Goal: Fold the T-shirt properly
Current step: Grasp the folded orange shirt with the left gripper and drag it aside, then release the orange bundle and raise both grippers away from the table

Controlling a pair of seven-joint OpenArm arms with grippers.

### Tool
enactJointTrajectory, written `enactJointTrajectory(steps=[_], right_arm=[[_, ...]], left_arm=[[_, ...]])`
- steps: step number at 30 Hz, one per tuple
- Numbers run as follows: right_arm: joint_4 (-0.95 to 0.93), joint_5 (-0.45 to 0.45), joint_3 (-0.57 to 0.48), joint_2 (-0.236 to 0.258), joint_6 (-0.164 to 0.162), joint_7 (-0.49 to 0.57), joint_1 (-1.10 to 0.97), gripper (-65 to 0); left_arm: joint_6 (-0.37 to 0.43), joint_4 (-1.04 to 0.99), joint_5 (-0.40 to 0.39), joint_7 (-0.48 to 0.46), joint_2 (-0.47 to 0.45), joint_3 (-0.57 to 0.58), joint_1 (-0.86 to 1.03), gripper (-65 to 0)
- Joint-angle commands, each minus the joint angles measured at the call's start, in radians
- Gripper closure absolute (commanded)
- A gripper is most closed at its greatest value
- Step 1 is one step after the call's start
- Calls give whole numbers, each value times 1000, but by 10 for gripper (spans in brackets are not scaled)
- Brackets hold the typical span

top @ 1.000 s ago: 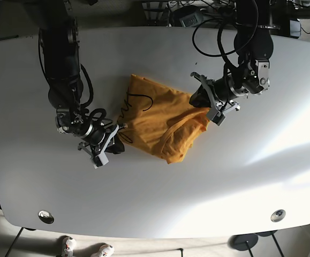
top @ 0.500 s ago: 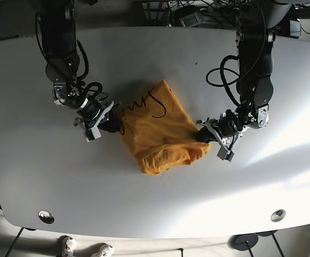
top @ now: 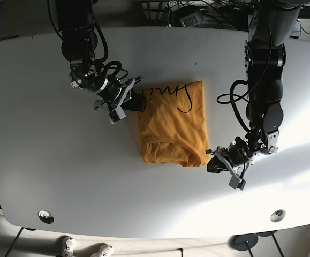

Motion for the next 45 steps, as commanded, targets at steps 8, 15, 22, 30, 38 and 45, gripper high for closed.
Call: enactJointTrajectory(steps=[8, 15, 22, 30, 38, 45], right_arm=[[176, 19, 253, 10, 12, -112, 36, -41], [210, 19, 320, 34, 12, -143, 51, -41], [210, 19, 320, 37, 12, -143, 48, -41], [211, 19, 320, 36, 12, -143, 48, -41], [211, 19, 320, 34, 12, -143, 50, -41], [214, 19, 320, 34, 12, -143, 46, -41]], left_arm=[[538, 516, -19, -34, 118, 111, 232, -360], [940, 561, -17, -304, 140, 461, 341, -444], [1043, 397, 121, -457, 101, 752, 344, -483], [690, 366, -4, -226, -141, 551, 376, -518], [280, 334, -2, -138, -416, 197, 456, -518], [30, 82, 165, -206, -545, 22, 450, -518]])
